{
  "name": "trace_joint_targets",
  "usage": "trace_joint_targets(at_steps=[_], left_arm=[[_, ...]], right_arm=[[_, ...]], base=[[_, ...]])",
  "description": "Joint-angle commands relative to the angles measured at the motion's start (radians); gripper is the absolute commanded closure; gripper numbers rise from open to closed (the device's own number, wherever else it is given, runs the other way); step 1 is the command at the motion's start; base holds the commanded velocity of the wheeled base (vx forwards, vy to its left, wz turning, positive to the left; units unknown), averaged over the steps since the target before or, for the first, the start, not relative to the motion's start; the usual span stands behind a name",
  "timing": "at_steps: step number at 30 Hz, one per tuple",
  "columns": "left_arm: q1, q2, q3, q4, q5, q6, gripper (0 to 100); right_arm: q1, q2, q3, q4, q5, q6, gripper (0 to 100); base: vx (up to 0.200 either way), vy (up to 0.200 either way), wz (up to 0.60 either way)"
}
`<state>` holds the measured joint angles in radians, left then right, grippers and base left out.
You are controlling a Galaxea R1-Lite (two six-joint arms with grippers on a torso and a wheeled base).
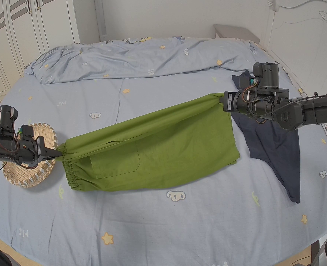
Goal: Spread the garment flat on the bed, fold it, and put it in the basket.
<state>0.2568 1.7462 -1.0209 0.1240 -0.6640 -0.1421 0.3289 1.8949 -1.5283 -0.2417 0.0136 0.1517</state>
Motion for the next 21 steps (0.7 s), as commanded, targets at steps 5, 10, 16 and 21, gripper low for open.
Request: trace_joint_targets(at_steps=[5, 10, 16, 21], left_arm=[[-0.019, 0.024, -0.058, 0.000, 0.029, 0.022, 100], [-0.008, 0.084, -0.067, -0.003, 0.031, 0.027, 100], [-0.008, 0.138, -0.108, -0.011, 0.035, 0.029, 100], [0.004, 0.159, -0.130, -0.017, 0.035, 0.029, 100]], right_arm=[[-0.018, 0.024, -0.007, -0.021, -0.006, -0.001, 100], [-0.019, 0.059, -0.030, -0.021, -0.007, -0.001, 100], [-0.018, 0.079, -0.035, -0.022, -0.009, -0.001, 100], [-0.018, 0.110, -0.058, -0.068, -0.009, -0.003, 100]], base=[[0.000, 0.000, 0.00], [0.000, 0.000, 0.00], [0.000, 0.000, 0.00], [0.000, 0.000, 0.00]])
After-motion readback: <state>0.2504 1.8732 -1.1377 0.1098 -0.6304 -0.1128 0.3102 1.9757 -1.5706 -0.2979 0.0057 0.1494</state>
